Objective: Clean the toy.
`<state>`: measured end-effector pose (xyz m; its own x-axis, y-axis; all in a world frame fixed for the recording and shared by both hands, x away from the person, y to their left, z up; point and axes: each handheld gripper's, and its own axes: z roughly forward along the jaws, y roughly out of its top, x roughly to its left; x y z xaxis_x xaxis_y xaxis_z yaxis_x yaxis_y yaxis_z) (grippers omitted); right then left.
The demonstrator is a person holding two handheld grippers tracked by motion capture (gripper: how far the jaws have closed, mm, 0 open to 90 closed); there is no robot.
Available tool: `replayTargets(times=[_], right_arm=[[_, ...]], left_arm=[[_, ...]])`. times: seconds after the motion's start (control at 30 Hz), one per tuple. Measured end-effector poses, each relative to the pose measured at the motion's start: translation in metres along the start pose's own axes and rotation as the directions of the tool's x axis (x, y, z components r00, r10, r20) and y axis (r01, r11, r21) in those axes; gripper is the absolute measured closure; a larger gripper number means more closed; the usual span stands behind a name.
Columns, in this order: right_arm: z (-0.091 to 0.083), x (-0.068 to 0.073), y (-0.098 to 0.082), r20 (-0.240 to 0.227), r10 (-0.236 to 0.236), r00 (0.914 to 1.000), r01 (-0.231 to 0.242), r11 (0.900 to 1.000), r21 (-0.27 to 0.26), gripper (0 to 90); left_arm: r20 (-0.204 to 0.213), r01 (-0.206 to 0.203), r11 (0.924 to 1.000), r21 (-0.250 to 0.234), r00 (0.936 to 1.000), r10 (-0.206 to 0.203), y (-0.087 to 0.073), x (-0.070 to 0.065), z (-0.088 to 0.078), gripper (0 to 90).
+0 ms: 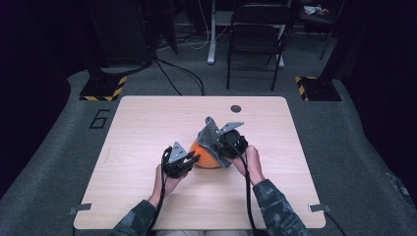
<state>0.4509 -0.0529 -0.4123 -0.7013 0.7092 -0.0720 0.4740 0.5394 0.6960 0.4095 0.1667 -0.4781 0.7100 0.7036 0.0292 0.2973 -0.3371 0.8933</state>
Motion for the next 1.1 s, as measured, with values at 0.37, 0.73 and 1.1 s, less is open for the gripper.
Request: replayTargets(times=[0.37,0.73,1.1], right_arm=[[0.016,-0.035,-0.026,0.021,0.118,0.9928,-0.119,0.989,0.085,69.6],[0.042,-0.050,-0.050,0.089,0.147,0.9851,-0.163,0.966,0.203,69.4],[0.004,-0.048,-0.025,0.060,0.125,0.9904,-0.130,0.987,0.098,69.8]], left_arm=[[0.006,0.002,0.9999,0.015,1.0000,-0.002,-0.001,0.003,0.000,76.1],[-0.006,0.015,0.9998,0.013,0.9999,-0.015,-0.002,0.006,-0.001,76.0],[-0.007,0.013,0.9999,0.009,0.9999,-0.013,-0.003,0.007,-0.001,76.0]])
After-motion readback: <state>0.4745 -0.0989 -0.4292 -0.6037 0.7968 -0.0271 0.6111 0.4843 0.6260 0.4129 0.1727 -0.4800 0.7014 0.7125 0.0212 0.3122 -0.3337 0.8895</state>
